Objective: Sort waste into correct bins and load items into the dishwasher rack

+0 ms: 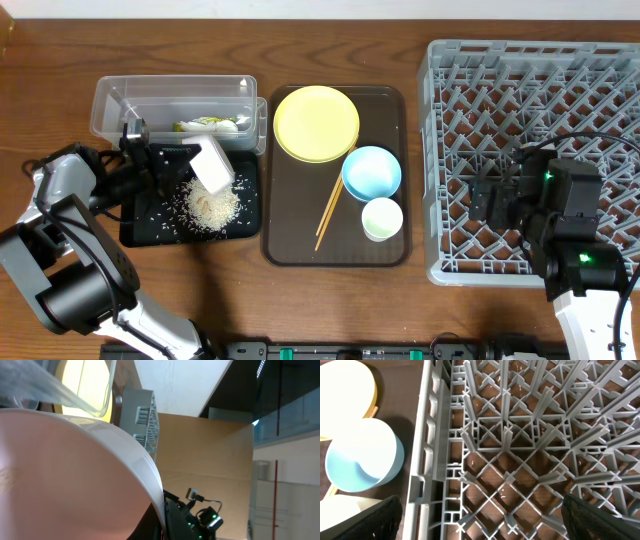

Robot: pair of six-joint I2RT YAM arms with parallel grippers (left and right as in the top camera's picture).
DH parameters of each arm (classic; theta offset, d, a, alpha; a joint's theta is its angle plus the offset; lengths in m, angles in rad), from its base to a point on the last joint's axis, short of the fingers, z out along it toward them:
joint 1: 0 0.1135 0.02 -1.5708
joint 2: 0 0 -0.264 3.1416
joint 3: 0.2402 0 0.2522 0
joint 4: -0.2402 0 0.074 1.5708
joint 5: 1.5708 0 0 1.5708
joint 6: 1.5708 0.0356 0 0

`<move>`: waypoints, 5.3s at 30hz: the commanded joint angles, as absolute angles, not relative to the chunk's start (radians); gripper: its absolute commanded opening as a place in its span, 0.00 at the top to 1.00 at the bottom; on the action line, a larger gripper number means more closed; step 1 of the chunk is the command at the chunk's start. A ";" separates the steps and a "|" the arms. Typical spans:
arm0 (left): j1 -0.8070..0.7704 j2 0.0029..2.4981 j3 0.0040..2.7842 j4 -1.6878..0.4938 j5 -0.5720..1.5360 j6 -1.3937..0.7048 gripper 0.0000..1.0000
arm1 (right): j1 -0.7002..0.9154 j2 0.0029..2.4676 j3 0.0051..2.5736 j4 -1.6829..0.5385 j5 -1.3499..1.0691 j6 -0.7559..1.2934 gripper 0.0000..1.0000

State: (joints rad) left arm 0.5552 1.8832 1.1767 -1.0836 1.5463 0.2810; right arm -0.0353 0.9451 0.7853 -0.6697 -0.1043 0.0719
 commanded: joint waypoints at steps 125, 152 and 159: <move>-0.277 1.604 1.219 -0.434 0.818 -0.374 0.94 | -0.019 0.981 0.804 -0.508 -0.511 0.021 0.01; -0.294 1.786 1.219 -0.151 1.433 -0.616 0.94 | 0.127 1.335 0.804 0.053 -1.162 -0.136 0.05; -0.294 1.786 1.219 -0.151 1.433 -0.624 0.94 | 0.136 1.335 0.804 0.087 -1.209 -0.136 0.14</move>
State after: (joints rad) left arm -0.2928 1.7870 1.2129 -0.1528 1.4086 -0.6102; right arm 0.1165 1.3331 0.7902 0.0837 -1.1618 -0.1249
